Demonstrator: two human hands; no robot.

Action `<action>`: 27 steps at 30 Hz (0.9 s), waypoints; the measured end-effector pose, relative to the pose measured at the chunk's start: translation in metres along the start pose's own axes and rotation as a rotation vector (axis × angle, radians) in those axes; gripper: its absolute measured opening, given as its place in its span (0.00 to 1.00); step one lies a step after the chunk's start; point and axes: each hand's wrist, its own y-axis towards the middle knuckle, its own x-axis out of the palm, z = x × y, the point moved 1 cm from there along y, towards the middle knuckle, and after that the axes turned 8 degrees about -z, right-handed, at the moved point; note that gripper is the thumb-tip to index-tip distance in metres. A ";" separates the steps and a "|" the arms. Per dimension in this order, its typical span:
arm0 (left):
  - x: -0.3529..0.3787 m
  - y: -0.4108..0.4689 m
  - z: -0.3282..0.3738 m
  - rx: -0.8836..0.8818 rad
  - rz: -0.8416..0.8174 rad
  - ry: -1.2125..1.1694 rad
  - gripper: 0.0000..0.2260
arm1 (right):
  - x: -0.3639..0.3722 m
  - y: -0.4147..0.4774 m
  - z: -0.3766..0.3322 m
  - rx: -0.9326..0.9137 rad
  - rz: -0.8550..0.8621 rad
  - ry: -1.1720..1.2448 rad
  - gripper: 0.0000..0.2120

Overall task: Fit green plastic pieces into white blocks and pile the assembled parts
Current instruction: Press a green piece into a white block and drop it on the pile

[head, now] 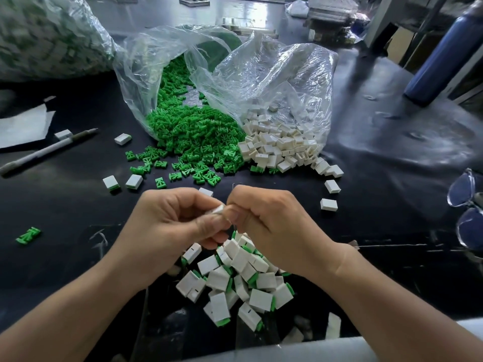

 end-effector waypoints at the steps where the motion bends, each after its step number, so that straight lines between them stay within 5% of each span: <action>1: 0.000 0.001 -0.001 -0.007 0.011 -0.003 0.11 | 0.002 0.000 0.002 0.033 -0.004 0.058 0.10; 7: 0.001 0.006 -0.003 0.043 0.009 -0.109 0.09 | -0.003 0.004 0.006 0.229 -0.047 0.577 0.20; 13: 0.004 0.004 -0.003 0.078 -0.052 -0.169 0.08 | 0.004 0.004 -0.003 0.215 -0.308 1.071 0.20; 18: 0.006 0.004 -0.003 0.134 -0.074 -0.212 0.11 | 0.005 0.005 0.001 0.285 -0.370 1.027 0.34; 27: 0.008 0.002 -0.002 0.180 -0.032 -0.145 0.10 | 0.004 -0.002 -0.011 0.307 -0.298 0.934 0.21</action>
